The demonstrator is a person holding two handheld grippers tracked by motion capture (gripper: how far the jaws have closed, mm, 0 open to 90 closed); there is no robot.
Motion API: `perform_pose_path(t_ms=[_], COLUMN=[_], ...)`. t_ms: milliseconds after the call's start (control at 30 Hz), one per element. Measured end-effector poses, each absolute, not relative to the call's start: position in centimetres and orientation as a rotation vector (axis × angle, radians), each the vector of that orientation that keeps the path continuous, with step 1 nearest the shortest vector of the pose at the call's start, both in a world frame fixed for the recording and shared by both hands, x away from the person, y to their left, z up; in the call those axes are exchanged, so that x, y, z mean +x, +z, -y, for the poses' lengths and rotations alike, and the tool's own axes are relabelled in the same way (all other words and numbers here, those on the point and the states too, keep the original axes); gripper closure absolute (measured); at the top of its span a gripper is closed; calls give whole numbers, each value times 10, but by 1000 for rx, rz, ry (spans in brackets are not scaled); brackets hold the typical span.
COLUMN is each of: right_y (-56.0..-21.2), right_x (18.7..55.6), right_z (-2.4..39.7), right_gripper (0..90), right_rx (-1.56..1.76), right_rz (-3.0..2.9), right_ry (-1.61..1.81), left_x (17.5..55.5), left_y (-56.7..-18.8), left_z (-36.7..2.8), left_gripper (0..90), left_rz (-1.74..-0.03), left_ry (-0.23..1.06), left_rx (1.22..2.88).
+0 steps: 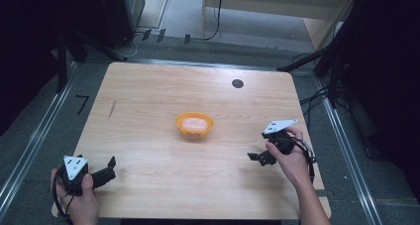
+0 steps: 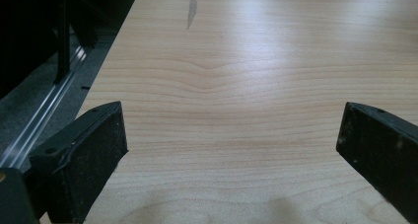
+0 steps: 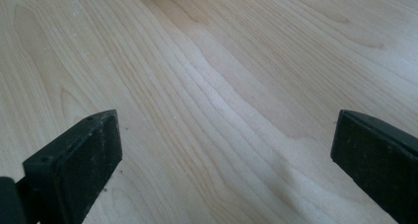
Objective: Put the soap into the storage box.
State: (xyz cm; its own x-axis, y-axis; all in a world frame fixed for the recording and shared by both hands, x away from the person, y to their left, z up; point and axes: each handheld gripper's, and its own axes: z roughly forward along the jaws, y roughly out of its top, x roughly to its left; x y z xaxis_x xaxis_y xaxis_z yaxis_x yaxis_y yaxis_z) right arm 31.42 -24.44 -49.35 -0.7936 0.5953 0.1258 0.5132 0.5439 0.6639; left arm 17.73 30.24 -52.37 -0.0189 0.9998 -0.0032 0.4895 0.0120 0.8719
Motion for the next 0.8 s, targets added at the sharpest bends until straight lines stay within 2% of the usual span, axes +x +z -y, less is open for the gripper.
perform_pose_path(t_ms=[800], right_y=[-515], right_x=[277], right_z=[289], right_gripper=[0], right_rx=[1079], right_rz=[-2528], right_ry=[1168], left_x=[177], left_y=[-524], left_z=[-302], left_gripper=[0], left_rz=[-1595], left_ry=[935], left_rx=[1566])
